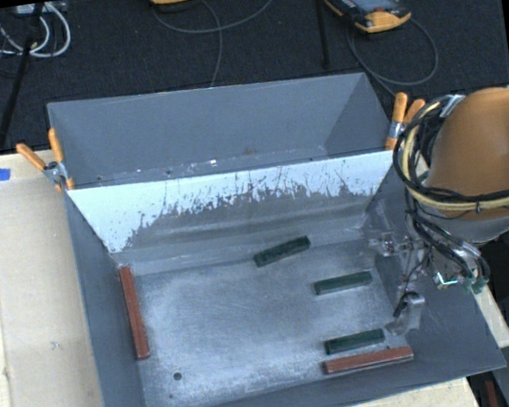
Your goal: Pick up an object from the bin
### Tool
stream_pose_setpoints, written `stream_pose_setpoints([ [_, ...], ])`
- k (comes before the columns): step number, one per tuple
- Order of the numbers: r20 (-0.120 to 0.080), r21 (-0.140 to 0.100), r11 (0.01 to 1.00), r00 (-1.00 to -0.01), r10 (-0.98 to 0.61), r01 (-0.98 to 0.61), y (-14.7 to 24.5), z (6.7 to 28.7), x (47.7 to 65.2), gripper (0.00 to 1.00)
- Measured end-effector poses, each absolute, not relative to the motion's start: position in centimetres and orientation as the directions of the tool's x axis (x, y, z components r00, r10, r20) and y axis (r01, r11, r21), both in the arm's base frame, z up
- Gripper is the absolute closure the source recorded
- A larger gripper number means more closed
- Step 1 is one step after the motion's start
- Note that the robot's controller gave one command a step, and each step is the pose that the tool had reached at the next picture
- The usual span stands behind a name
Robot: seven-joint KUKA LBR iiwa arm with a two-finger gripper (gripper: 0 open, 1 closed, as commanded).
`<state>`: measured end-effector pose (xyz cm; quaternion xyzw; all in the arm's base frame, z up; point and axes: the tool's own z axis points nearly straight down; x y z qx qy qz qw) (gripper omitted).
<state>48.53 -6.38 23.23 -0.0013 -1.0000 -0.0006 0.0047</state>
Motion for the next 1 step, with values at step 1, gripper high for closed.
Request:
stream_pose_setpoints([
  [1, 0.007, 0.002, 0.996, -0.996, -0.092, -0.092, -5.39, 8.41, 52.68, 0.0],
])
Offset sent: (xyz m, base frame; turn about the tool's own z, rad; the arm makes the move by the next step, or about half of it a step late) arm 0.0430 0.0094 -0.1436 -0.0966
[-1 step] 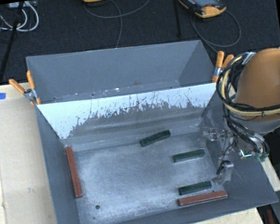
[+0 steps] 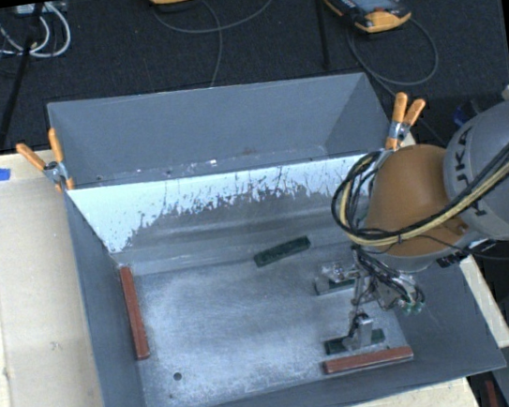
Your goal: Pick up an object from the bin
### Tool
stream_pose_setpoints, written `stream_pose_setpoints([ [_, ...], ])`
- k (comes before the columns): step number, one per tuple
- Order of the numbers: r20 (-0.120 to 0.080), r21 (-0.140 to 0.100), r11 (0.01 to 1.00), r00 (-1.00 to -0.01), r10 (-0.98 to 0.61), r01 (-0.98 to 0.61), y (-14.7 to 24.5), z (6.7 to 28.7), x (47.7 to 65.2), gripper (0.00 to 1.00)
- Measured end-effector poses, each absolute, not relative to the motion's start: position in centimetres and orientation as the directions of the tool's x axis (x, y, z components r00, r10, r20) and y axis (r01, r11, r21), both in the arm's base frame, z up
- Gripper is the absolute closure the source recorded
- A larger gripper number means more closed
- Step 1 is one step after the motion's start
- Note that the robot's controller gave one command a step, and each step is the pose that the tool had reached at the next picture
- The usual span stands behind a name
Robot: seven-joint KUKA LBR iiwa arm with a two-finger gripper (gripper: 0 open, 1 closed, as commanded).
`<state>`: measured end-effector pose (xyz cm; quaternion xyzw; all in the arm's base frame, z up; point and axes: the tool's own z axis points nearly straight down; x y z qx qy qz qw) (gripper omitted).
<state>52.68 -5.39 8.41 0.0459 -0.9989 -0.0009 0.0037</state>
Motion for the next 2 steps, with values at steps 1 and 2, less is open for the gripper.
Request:
stream_pose_setpoints([
  [1, -0.028, -0.005, 0.974, -0.973, -0.228, -0.228, -6.09, 7.39, 47.65, 0.0],
  [2, -0.003, -0.001, 0.973, -0.973, -0.231, -0.231, -6.23, 7.24, 47.07, 1.0],
])
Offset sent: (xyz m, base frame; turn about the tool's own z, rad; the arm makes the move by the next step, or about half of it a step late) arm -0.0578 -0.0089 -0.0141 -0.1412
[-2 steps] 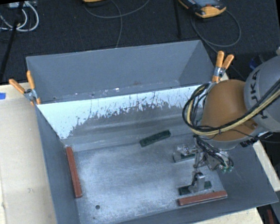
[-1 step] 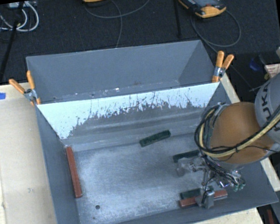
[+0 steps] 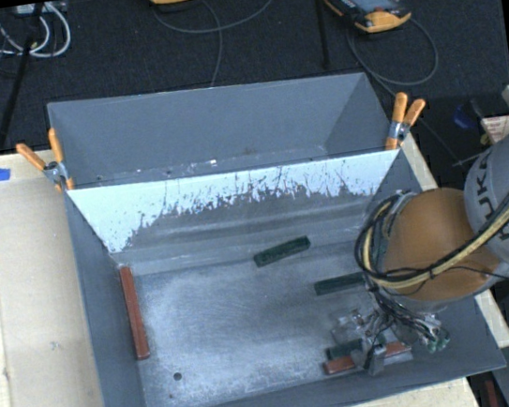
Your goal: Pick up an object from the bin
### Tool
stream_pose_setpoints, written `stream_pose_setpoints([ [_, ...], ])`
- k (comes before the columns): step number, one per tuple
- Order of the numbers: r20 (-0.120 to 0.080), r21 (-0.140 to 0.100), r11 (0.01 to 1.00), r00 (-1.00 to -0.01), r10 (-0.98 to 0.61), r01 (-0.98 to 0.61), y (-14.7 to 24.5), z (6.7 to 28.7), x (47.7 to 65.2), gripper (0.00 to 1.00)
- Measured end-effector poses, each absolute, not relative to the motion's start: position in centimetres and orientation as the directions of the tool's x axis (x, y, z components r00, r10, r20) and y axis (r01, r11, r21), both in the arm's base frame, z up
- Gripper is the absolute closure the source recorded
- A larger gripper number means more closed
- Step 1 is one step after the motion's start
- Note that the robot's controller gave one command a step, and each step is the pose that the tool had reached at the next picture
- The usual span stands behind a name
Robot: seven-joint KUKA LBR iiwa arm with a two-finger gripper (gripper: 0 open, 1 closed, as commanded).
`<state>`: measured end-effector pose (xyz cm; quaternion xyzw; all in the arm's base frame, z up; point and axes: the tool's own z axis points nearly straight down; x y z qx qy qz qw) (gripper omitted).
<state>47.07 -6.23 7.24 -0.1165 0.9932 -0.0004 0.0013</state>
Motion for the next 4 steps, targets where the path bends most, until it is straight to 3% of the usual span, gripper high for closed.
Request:
stream_pose_setpoints([
  [1, -0.021, -0.017, 0.715, -0.715, -0.699, -0.699, -5.6, 7.5, 48.2, 1.0],
  [2, -0.013, -0.008, 0.713, -0.713, -0.701, -0.701, -5.6, 7.1, 47.8, 0.0],
  [3, -0.01, -0.007, 0.712, -0.712, -0.702, -0.702, -5.6, 7.2, 47.8, 1.0],
  [4, -0.007, -0.005, 0.691, -0.691, -0.723, -0.723, -3.2, 21.6, 50.6, 1.0],
])
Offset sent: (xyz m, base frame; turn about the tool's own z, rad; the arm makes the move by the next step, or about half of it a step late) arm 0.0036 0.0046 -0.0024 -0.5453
